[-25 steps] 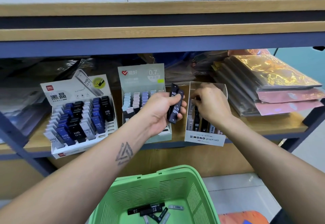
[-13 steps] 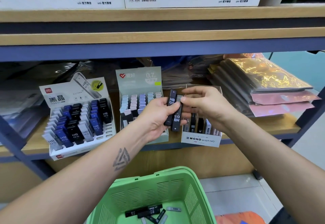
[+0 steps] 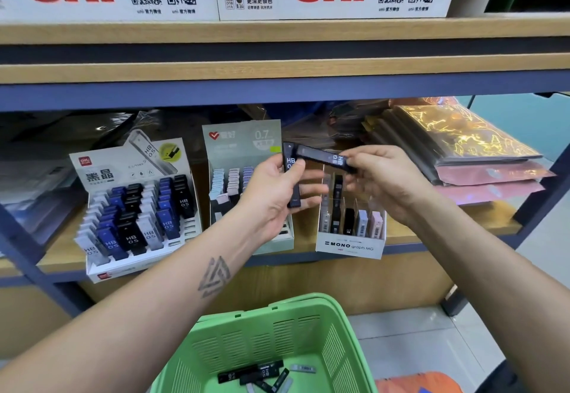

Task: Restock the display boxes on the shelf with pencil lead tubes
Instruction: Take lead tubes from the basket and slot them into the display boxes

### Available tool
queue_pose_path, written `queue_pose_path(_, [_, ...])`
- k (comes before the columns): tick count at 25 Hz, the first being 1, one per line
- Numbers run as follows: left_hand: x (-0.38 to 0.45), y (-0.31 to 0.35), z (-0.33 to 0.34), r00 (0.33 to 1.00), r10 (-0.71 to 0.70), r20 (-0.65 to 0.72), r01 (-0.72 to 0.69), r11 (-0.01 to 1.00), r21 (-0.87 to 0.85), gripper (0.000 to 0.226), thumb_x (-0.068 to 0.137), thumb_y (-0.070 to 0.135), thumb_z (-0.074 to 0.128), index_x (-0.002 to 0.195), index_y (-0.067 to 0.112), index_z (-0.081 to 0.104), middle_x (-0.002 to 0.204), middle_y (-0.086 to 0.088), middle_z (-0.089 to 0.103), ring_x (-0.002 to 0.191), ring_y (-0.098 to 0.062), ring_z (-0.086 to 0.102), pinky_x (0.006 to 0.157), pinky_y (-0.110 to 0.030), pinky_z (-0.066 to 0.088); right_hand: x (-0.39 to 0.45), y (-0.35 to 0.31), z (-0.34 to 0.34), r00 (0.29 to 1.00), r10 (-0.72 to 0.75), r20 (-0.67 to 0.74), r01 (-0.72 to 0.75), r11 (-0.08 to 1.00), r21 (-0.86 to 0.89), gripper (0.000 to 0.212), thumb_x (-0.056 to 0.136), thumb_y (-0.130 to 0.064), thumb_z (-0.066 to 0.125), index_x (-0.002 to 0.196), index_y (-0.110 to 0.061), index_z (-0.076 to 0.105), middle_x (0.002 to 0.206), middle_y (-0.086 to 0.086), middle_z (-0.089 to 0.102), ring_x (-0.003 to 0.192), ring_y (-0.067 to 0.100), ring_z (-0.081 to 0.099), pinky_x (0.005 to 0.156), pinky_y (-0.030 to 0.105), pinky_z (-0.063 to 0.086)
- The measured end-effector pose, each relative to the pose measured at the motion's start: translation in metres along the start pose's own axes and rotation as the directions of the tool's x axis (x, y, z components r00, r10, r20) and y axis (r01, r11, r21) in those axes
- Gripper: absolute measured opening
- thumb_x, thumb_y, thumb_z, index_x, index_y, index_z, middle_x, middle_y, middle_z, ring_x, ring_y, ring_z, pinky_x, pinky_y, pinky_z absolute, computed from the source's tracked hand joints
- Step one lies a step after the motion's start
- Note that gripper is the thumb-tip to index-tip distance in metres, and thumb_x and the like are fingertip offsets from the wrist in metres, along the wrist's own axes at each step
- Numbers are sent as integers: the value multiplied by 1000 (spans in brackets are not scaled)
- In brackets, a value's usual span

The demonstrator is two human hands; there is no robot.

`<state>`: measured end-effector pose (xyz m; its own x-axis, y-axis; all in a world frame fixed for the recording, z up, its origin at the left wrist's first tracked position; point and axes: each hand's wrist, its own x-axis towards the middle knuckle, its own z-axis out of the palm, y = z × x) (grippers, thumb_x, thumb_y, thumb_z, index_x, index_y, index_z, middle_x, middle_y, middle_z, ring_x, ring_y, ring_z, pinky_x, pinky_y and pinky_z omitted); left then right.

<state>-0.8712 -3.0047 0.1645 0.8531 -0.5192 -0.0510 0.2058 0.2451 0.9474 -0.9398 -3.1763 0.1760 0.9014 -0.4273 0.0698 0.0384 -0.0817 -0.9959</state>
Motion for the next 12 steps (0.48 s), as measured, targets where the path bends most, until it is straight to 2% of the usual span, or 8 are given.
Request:
queue_pose_path(2, [3, -2, -3, 999, -28, -39, 30, 997, 67, 13, 107, 14, 46, 112, 4, 52, 75, -12, 69, 50, -16, 52, 41, -21, 37, 1, -1, -6, 998, -51, -20, 53, 995, 80, 21, 99, 2, 54, 110, 0, 71, 96, 19, 70, 73, 16, 65, 66, 24, 57])
queue_pose_path(3, [4, -1, -5, 997, -41, -64, 47, 995, 84, 11, 106, 13, 46, 110, 4, 49, 71, -11, 63, 46, -14, 44, 39, -20, 28, 2, 0, -8, 997, -75, -8, 75, 992, 101, 20, 97, 4, 57, 113, 1, 70, 96, 19, 69, 73, 17, 66, 66, 23, 58])
queue_pose_path(5, [4, 6, -13, 995, -56, -82, 62, 995, 79, 8, 104, 11, 44, 106, 4, 44, 71, -12, 56, 44, -14, 39, 37, -19, 23, 4, 2, -5, 993, -109, 41, 106, 992, 75, 22, 92, 4, 66, 114, 1, 67, 92, 19, 69, 75, 21, 69, 68, 25, 58])
queue_pose_path(8, [-5, 23, -30, 999, -13, -45, 19, 993, 121, 11, 105, 10, 42, 97, 5, 48, 73, -11, 56, 47, -16, 47, 38, -21, 32, 5, 2, 15, 980, -149, 132, 157, 986, -60, 18, 86, 0, 75, 104, -1, 71, 86, 14, 73, 76, 22, 70, 69, 26, 59])
queue_pose_path(12, [-23, 47, -68, 992, 79, -97, -60, 982, 182, 13, 101, 8, 52, 96, 5, 64, 75, -8, 63, 65, -18, 62, 60, -29, 52, 5, -5, 61, 948, -196, 251, 227, 969, -99, 12, 85, -1, 77, 96, -3, 74, 86, 19, 73, 73, 21, 68, 66, 28, 58])
